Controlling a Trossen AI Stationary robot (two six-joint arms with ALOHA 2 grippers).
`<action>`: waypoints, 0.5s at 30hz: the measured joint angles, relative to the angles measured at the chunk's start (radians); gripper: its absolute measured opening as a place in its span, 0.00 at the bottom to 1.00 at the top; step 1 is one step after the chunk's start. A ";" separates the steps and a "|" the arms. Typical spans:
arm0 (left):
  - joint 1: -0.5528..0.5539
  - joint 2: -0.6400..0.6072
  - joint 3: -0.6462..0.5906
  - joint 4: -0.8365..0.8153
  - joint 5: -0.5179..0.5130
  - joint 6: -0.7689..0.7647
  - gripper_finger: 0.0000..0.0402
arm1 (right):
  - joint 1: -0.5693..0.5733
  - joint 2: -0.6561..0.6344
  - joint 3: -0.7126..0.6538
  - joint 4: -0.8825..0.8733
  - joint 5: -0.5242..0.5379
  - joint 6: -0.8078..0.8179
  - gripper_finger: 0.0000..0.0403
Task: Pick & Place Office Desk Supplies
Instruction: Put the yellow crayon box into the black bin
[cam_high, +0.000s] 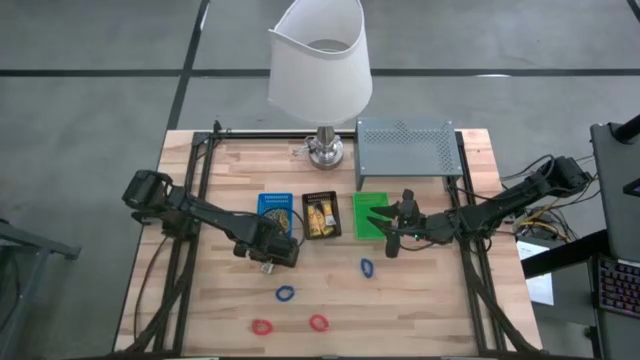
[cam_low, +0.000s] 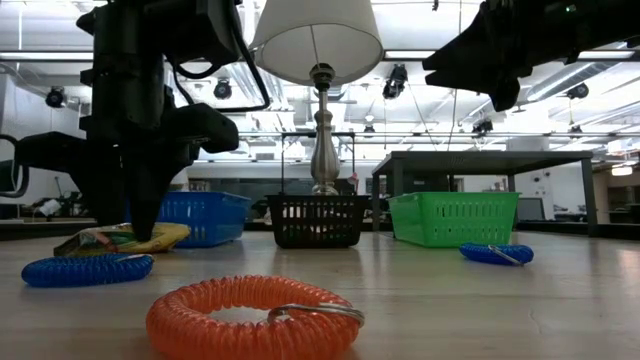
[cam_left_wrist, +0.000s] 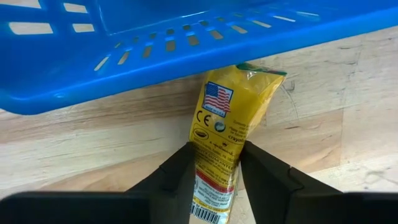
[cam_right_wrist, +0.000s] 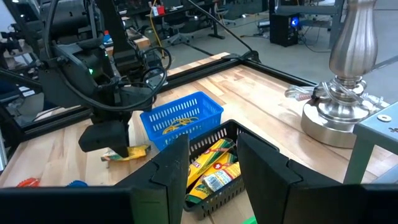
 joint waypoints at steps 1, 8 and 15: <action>0.000 0.000 0.000 0.000 0.000 0.000 0.30 | 0.000 0.000 0.000 0.000 0.000 0.000 0.33; 0.000 -0.004 -0.001 0.000 0.000 0.000 0.30 | 0.001 0.000 0.000 0.000 0.000 0.000 0.33; -0.004 -0.068 -0.001 -0.008 0.016 0.000 0.29 | 0.000 0.000 0.000 0.000 0.000 0.000 0.33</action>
